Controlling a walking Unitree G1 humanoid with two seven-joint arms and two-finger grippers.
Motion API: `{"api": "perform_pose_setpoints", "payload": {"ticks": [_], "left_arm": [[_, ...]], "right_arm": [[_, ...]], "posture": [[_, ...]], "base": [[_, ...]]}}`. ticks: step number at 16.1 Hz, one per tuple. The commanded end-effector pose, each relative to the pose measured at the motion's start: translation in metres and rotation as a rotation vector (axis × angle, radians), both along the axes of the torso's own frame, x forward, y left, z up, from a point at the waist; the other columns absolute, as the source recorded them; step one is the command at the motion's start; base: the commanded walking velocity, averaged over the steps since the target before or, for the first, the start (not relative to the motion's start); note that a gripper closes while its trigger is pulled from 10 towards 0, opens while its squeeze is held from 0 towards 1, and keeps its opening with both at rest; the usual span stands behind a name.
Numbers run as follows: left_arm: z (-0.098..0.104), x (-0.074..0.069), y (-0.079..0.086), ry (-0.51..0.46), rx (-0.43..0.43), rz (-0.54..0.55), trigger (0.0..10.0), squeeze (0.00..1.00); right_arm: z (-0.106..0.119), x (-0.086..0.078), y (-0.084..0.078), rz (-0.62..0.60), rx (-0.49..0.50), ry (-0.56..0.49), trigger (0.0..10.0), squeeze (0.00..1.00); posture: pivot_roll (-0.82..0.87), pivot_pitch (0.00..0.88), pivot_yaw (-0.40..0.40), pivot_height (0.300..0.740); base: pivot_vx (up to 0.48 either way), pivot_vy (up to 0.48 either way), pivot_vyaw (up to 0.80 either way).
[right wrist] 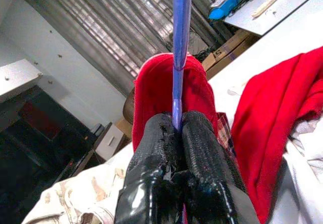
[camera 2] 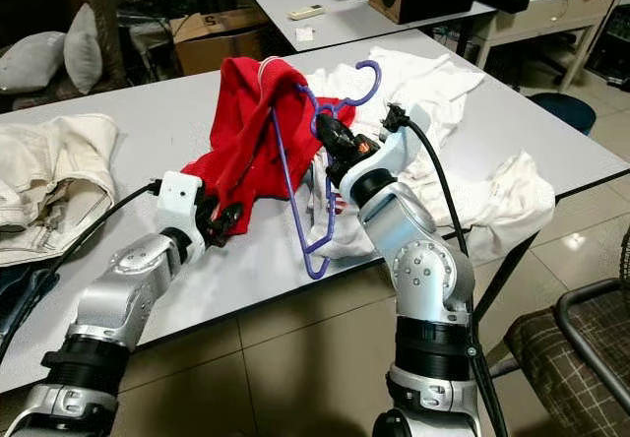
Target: Hang hanger
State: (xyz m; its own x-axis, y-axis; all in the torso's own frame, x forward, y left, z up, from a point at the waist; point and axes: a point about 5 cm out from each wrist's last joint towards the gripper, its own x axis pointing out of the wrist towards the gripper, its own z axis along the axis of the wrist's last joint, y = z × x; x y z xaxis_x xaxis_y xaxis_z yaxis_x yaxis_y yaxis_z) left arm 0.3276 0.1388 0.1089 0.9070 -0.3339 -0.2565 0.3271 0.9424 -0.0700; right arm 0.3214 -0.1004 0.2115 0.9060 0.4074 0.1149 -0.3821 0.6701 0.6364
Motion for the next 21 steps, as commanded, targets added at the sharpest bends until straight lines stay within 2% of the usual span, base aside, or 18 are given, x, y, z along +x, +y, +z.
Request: {"api": "perform_pose_setpoints", "payload": {"ticks": [1, 3, 6, 9, 12, 13, 14, 15, 16, 17, 19, 21], "left_arm": [[0.002, 0.003, 0.002, 0.007, -0.036, 0.017, 0.0, 0.00], [-0.001, 0.002, 0.002, 0.022, -0.031, 0.019, 0.0, 0.00], [-0.010, 0.006, 0.012, 0.044, 0.004, 0.092, 0.0, 0.00], [-0.010, 0.007, 0.013, 0.038, 0.001, 0.093, 0.0, 0.00], [-0.001, 0.009, 0.012, -0.024, -0.011, 0.015, 0.0, 0.00], [0.006, 0.004, 0.011, -0.046, 0.020, -0.079, 0.0, 0.00], [0.013, -0.005, 0.010, -0.056, 0.084, -0.206, 0.0, 0.00], [0.022, -0.013, 0.012, -0.065, 0.136, -0.280, 0.0, 0.00], [0.025, -0.014, 0.013, -0.069, 0.149, -0.292, 0.0, 0.00], [0.033, -0.017, 0.016, -0.085, 0.198, -0.332, 0.0, 0.00], [0.053, -0.022, 0.014, -0.115, 0.264, -0.402, 0.0, 0.00], [0.060, -0.024, 0.010, -0.119, 0.264, -0.423, 0.0, 0.00]], "right_arm": [[0.009, 0.000, 0.003, 0.006, 0.013, -0.041, 10.0, 0.00], [0.009, 0.000, 0.003, 0.006, 0.014, -0.041, 10.0, 0.00], [0.009, 0.000, 0.003, 0.008, 0.017, -0.045, 10.0, 0.00], [0.010, 0.000, 0.003, 0.009, 0.018, -0.045, 10.0, 0.00], [0.008, 0.002, 0.001, -0.002, 0.028, -0.039, 10.0, 0.00], [0.007, 0.005, -0.001, -0.019, 0.049, -0.030, 10.0, 0.00], [0.006, 0.012, -0.002, -0.035, 0.094, -0.019, 10.0, 0.00], [0.006, 0.023, -0.003, -0.052, 0.177, 0.003, 10.0, 0.00], [0.006, 0.026, -0.003, -0.055, 0.203, 0.010, 10.0, 0.00], [0.006, 0.034, -0.001, -0.057, 0.270, 0.026, 10.0, 0.00], [0.004, 0.051, 0.007, -0.041, 0.451, 0.085, 10.0, 0.00], [0.003, 0.055, 0.010, -0.038, 0.494, 0.100, 10.0, 0.00]], "posture": [[0.03, 0.000, 0.121, 0.740], [0.03, 0.000, 0.121, 0.740], [0.04, 0.000, 0.120, 0.740], [0.04, 0.000, 0.120, 0.740], [0.03, 0.000, 0.117, 0.740], [0.04, 0.000, 0.112, 0.740], [0.05, 0.000, 0.108, 0.740], [0.08, 0.000, 0.096, 0.740], [0.08, 0.000, 0.096, 0.740], [0.10, 0.000, 0.087, 0.740], [0.16, 0.000, 0.077, 0.740], [0.17, 0.000, 0.078, 0.740]], "base": [[0.000, 0.000, 0.00], [0.000, 0.000, 0.00], [0.000, 0.000, 0.00], [0.000, 0.000, 0.00], [0.000, 0.000, 0.00], [0.000, 0.000, 0.00], [0.000, 0.000, 0.00], [0.000, 0.000, 0.00], [0.000, 0.000, 0.00], [0.000, 0.000, 0.00], [0.000, 0.000, 0.00], [0.000, 0.000, 0.00]]}}
